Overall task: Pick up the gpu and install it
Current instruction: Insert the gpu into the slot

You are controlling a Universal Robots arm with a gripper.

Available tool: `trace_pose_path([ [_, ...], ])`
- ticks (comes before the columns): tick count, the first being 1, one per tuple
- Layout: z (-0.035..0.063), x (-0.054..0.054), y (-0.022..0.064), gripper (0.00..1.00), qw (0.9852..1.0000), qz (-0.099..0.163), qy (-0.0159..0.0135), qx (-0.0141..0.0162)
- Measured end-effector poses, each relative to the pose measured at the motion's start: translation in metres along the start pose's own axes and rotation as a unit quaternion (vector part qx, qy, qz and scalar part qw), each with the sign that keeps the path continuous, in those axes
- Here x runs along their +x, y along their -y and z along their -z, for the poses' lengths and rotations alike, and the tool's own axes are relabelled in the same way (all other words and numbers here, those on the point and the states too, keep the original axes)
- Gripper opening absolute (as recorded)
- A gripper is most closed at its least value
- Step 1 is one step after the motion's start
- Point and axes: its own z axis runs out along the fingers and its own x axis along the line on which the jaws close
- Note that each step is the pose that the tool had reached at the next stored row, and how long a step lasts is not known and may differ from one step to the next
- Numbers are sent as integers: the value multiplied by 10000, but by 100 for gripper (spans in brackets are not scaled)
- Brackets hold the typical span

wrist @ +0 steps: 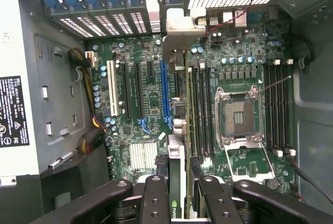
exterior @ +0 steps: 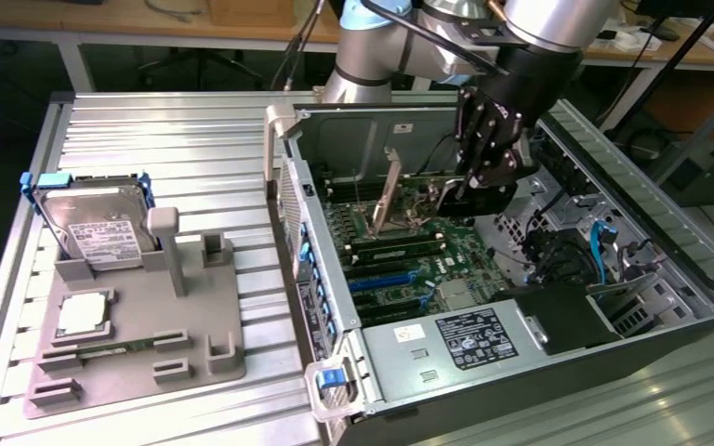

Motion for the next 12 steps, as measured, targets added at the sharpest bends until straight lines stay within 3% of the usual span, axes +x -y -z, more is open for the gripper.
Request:
trace_pose_path([
  [7,-103,1,-9,27,10000,9,-1,0],
  [12,-149,3,-18,27,9999,162,-3,1],
])
